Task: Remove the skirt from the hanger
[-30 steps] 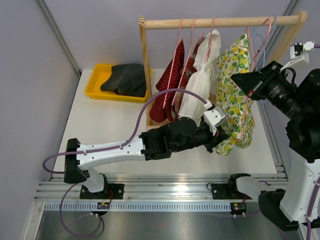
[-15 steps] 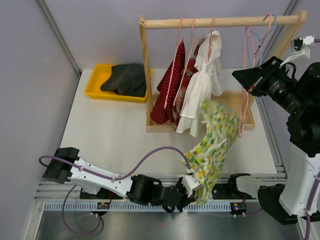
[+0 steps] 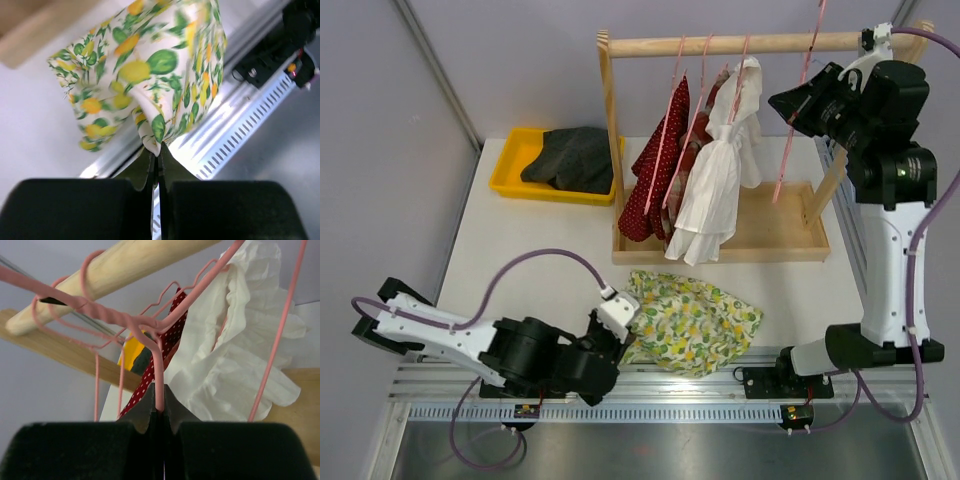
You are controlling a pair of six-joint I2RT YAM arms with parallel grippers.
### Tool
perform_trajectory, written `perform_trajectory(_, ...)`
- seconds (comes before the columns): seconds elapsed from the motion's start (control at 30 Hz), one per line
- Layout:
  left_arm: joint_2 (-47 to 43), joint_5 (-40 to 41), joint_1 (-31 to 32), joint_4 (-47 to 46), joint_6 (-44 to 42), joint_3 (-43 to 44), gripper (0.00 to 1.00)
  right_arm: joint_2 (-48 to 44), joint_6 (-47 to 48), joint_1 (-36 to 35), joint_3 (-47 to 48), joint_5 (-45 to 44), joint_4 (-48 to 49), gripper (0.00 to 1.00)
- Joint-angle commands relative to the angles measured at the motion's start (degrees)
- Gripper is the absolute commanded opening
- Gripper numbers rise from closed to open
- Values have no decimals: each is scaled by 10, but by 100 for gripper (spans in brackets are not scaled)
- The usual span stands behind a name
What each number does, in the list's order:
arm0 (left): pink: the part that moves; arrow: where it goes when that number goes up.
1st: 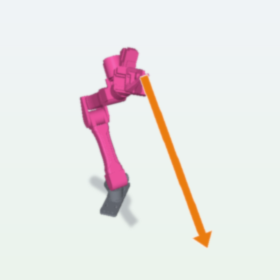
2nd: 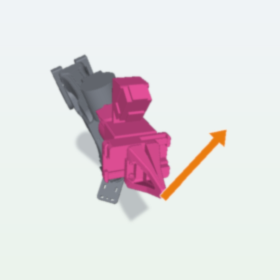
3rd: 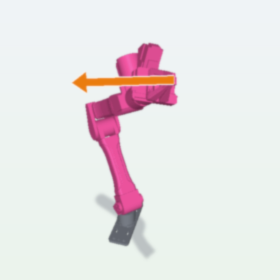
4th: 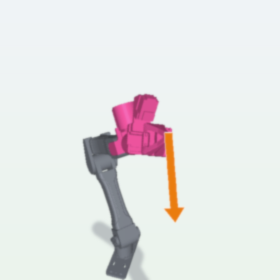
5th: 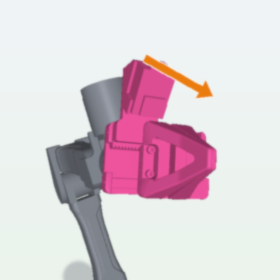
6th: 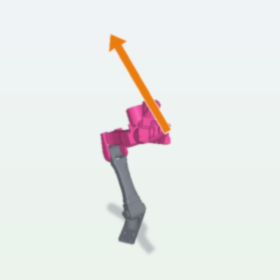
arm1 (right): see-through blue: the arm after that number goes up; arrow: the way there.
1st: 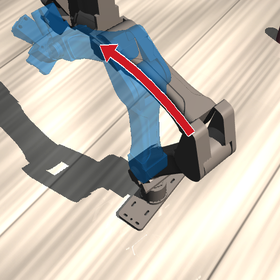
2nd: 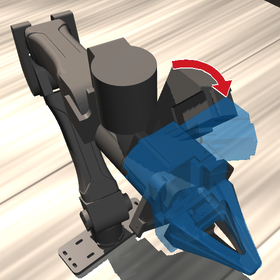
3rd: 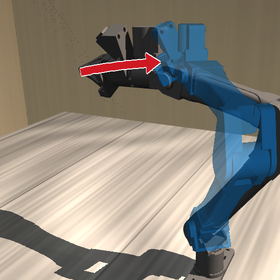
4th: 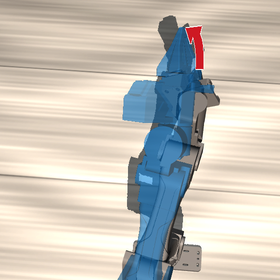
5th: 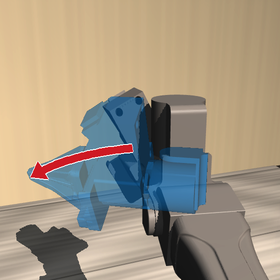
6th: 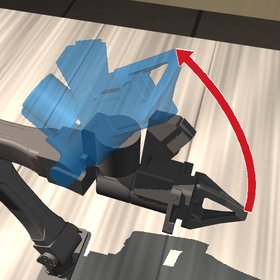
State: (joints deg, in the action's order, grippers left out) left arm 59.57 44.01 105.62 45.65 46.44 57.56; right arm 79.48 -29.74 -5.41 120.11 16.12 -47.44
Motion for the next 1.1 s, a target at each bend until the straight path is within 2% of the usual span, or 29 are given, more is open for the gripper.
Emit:
perform_trajectory(0.0, -52, 135, -3, 182, 49, 75, 0, 40, 4, 25, 38, -10, 72, 0)
perform_trajectory(0.17, -75, 197, -34, 269, 29, 153, 0, 76, -10, 50, 21, 5, 89, 0)
perform_trajectory(0.27, -70, 193, -109, 263, -36, 186, 0, 62, -19, 49, -22, 22, 98, 0)
perform_trajectory(0.3, -72, 188, -156, 248, -95, 192, 0, 56, -20, 65, -56, 25, 110, 0)
perform_trajectory(0.37, -76, 159, -208, 177, -168, 200, 0, 32, -23, 66, -95, 33, 125, 0)
perform_trajectory(0.47, -83, 102, -314, 60, -344, 220, 0, 5, -19, 66, -157, 43, 133, 0)
perform_trajectory(0.53, -63, 48, -398, -4, -399, 251, 0, -15, -19, 66, -194, 46, 135, 0)
perform_trajectory(0.57, -51, 29, -459, -18, -437, 268, 0, -22, -19, 66, -216, 49, 139, 0)
perform_trajectory(0.63, -1, -13, -522, -46, -460, 325, 0, -35, -20, 66, -230, 51, 140, 0)
perform_trajectory(0.67, 17, -62, -553, -53, -486, 343, 0, -43, -21, 66, -234, 56, 137, 7)
perform_trajectory(0.7, 40, -87, -619, -62, -492, 365, 0, -47, -18, 66, -240, 60, 133, 22)
perform_trajectory(0.73, 61, -110, -652, -71, -497, 412, 0, -50, -17, 66, -240, 64, 129, 47)
perform_trajectory(0.77, 117, -148, -685, -70, -497, 450, 0, -58, -16, 66, -245, 72, 126, 66)
perform_trajectory(0.8, 148, -160, -742, -68, -499, 487, 0, -64, -16, 66, -255, 75, 125, 89)
perform_trajectory(0.83, 179, -161, -767, -62, -500, 526, 0, -77, -16, 66, -262, 76, 125, 95)
perform_trajectory(0.87, 260, -167, -789, -57, -500, 634, 0, -84, -14, 66, -268, 80, 124, 99)
perform_trajectory(0.9, 300, -165, -826, -49, -498, 689, 0, -90, -13, 66, -281, 84, 124, 99)
perform_trajectory(0.97, 426, -150, -853, -18, -504, 855, 0, -109, -14, 66, -299, 96, 121, 99)
perform_trajectory(1.07, 470, -170, -894, -100, -471, 799, 0, -140, -18, 66, -321, 119, 128, 100)
